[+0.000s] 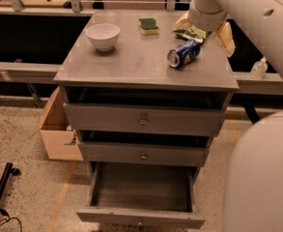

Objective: Place pepsi can into bottom drawer

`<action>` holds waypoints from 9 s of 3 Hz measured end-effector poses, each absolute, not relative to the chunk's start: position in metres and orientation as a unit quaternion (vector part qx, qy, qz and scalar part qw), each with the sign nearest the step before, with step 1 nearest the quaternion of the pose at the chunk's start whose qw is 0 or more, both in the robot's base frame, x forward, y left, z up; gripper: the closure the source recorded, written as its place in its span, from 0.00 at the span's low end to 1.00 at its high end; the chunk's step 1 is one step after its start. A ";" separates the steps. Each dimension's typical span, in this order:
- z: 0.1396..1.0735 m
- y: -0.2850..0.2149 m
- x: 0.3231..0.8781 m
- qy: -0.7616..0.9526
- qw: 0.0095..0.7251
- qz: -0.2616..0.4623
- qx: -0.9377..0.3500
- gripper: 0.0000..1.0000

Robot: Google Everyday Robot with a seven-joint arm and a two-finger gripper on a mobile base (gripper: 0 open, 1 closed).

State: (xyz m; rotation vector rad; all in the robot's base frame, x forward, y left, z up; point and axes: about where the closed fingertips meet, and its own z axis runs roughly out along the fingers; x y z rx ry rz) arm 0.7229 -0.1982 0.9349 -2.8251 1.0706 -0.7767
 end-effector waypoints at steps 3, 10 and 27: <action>0.898 -0.175 0.791 0.358 0.016 -0.230 -0.905 0.00; 0.963 -0.180 0.686 0.301 0.150 -0.258 -0.906 1.00; 0.430 -0.129 0.530 0.104 0.208 -0.201 -0.952 1.00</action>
Offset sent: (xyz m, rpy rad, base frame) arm 0.0862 0.0247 -0.0193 0.0404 0.0167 -0.0387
